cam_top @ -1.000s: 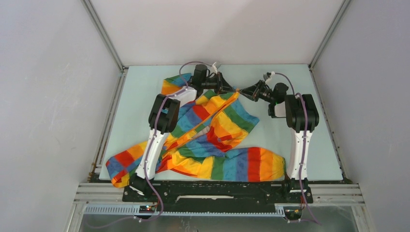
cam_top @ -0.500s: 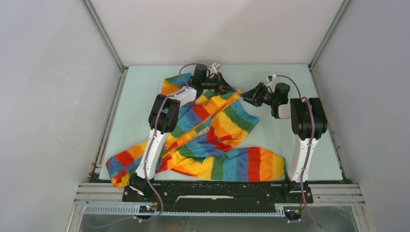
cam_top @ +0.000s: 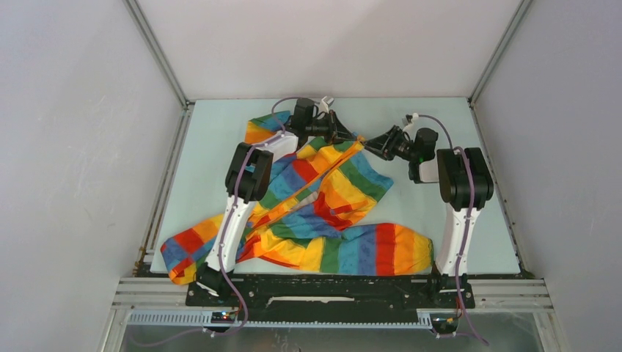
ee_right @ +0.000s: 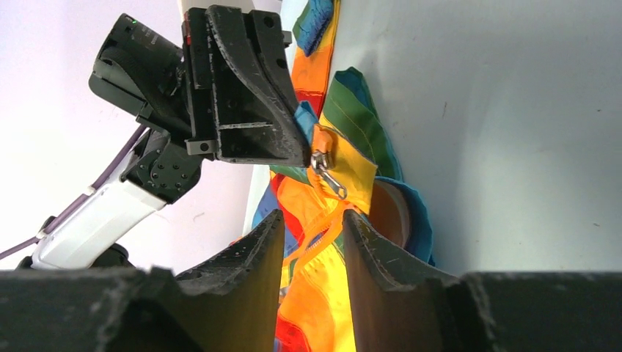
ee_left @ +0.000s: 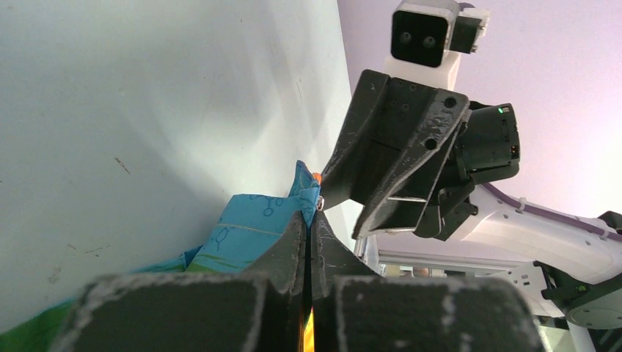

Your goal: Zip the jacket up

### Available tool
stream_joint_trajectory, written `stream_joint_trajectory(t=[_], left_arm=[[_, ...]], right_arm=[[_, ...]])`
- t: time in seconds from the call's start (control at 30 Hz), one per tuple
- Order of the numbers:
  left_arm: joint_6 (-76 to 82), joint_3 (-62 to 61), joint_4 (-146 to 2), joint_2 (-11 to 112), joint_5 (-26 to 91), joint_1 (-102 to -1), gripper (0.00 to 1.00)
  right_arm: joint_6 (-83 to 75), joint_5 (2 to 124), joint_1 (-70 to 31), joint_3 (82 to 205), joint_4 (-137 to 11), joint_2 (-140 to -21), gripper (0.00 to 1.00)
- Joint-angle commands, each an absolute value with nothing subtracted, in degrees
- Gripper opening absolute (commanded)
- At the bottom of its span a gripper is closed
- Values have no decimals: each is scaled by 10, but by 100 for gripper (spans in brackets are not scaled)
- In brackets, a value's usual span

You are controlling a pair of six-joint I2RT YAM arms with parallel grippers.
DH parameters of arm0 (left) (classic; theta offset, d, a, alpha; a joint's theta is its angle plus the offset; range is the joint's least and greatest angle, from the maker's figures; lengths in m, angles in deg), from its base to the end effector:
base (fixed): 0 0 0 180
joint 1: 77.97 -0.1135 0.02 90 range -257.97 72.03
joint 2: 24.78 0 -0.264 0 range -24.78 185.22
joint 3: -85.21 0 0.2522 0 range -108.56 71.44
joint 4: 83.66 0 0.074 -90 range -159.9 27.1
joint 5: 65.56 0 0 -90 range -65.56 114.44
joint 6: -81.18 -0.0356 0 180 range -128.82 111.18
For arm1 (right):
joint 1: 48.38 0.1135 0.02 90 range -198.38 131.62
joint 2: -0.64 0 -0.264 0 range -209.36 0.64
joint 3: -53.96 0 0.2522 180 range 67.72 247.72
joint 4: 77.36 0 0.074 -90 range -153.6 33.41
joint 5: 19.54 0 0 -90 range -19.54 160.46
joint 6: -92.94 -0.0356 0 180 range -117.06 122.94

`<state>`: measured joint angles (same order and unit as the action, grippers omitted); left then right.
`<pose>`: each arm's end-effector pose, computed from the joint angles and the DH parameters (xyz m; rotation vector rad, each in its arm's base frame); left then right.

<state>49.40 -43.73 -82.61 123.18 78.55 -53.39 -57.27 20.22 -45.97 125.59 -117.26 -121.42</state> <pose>0.5076 -0.2639 0.1388 0.1110 2.2409 -1.7866 0.4144 0.0448 0.1251 0.2594 1.9422 1.5200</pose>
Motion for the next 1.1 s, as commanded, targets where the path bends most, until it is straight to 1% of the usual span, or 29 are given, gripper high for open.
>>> stream_joint_trajectory(t=[0.0, 0.17, 0.27, 0.4, 0.53, 0.87, 1.07], left_arm=[[485, -430, -831, 1215, 784, -535, 0], [484, -429, -832, 1214, 785, -534, 0], [486, -430, -836, 1215, 785, -534, 0], [487, -430, -837, 1215, 784, -533, 0], [487, -431, -839, 1215, 786, -532, 0], [487, -433, -840, 1216, 788, -531, 0], [487, -436, -837, 1219, 786, -530, 0]], right_arm=[[-605, 191, -459, 1275, -1226, -1240, 38], [-607, 190, -457, 1285, -1224, -1247, 41], [-610, 188, -454, 1293, -1222, -1252, 39], [-608, 189, -453, 1295, -1219, -1252, 33], [-610, 188, -453, 1300, -1218, -1257, 32], [-618, 184, -452, 1307, -1225, -1260, 36], [-641, 178, -449, 1315, -1260, -1265, 30]])
